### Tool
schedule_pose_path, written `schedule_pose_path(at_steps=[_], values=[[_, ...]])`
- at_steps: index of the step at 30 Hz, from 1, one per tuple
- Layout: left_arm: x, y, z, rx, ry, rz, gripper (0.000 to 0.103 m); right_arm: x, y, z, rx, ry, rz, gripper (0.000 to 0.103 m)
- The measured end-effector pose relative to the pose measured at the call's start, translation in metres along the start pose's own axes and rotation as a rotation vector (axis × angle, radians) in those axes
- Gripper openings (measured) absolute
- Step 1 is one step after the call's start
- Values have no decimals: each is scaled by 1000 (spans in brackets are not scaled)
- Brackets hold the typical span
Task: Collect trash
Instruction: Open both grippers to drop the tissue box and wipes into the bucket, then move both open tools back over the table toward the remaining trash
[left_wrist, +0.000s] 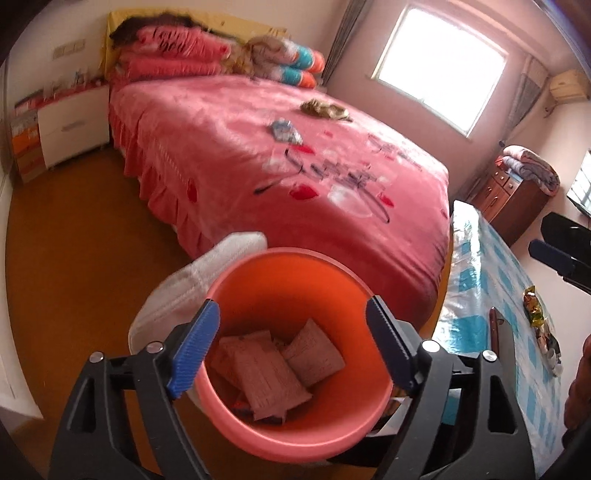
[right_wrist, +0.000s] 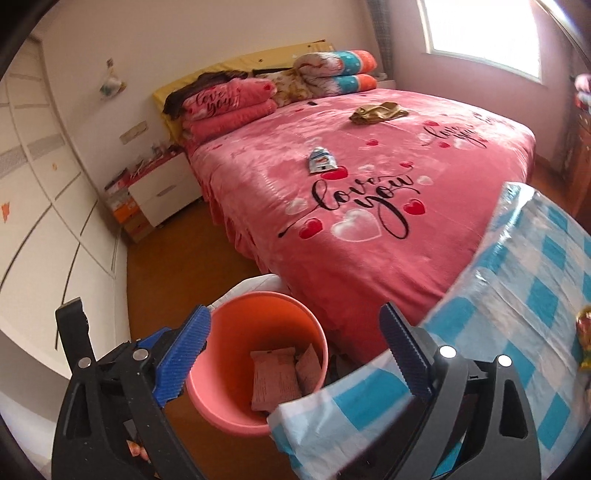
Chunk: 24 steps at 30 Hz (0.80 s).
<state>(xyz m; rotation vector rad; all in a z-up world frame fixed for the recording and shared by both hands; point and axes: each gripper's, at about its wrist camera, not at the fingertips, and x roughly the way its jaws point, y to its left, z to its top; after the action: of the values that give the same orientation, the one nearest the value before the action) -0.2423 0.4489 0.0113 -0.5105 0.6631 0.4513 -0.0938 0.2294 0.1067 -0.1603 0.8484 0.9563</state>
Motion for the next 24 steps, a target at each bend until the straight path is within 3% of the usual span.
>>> schedule_pose_path(at_steps=[8,16,24], values=[[-23,-20,2,37,-136,-70,88,-36,-24,-22,-5,-77,-85,92],[-32,-57,5,131,-98,-49,88,-62,-48,-49,36,-124,-89,94],[-41,-87,1,201,-59,-38,88,-100,-64,-75,22,-252,-127,95]])
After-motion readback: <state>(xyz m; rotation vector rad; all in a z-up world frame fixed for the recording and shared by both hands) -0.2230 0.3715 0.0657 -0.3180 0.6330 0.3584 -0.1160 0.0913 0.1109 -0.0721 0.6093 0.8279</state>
